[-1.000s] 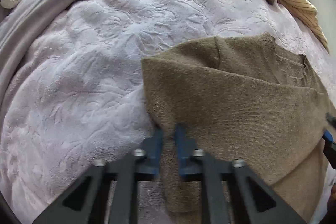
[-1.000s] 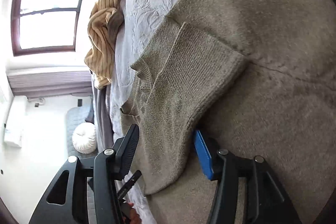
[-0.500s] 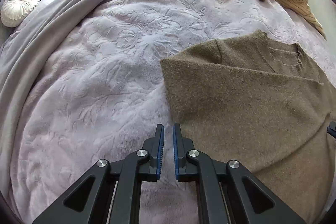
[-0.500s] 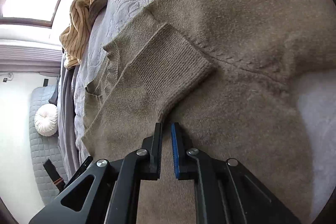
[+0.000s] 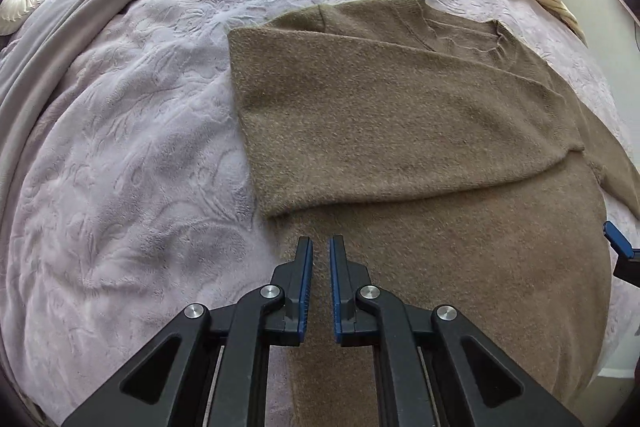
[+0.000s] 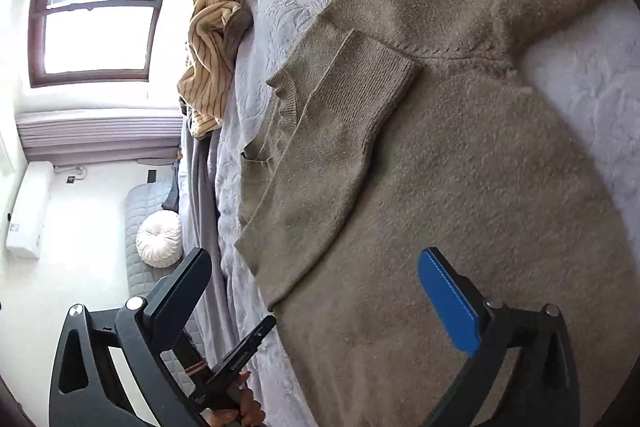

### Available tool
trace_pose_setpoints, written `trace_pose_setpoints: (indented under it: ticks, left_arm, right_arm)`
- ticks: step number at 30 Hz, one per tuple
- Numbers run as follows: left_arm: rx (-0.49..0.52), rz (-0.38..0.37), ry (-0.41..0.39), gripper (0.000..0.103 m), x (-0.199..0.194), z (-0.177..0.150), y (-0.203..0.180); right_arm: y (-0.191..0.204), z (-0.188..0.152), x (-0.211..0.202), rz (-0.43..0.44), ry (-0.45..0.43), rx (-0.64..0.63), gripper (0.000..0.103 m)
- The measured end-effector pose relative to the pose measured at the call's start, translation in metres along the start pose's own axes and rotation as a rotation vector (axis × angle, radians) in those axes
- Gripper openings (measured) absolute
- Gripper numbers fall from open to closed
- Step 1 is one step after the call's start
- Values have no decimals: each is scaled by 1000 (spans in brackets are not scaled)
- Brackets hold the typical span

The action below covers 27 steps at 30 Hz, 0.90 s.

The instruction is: Fold small clothes

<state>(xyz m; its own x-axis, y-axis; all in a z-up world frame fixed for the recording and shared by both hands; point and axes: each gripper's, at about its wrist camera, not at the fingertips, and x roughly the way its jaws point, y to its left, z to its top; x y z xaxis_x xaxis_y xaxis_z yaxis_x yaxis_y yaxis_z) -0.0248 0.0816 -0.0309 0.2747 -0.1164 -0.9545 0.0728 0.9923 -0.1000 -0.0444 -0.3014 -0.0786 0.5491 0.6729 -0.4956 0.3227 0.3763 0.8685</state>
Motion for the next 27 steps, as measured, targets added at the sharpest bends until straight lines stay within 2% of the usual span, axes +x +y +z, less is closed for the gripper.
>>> trace_pose_setpoints:
  ticks: [1,2,4,10,15,21,27]
  left_arm:
    - [7,-5,8,81,-1,-2,-2]
    - [8,6,7,102,-3,-4,-4]
    - [46,34,-31,102,-11,-8,-8]
    - [84,14,-24,102,-13,-9,-9]
    - [102,59,-23,102,-8,-12,-17]
    - [95,136,-20,102,-1,-7,-43]
    - [78,115,23,102,11,2,-99]
  right_arm:
    - [1,-5,-3,20,-7,7,103]
    - [1,-9,-5,38,-12,13,103]
    - [2,-18,-10,64,-25,22,103]
    - [4,-40,-24,133,-63,44,103]
    - [0,-43,-26,159,-48,49,103]
    - [-13,-17,-32,175,-12,49,103]
    - [-34,39,-64,127,-17,19,103]
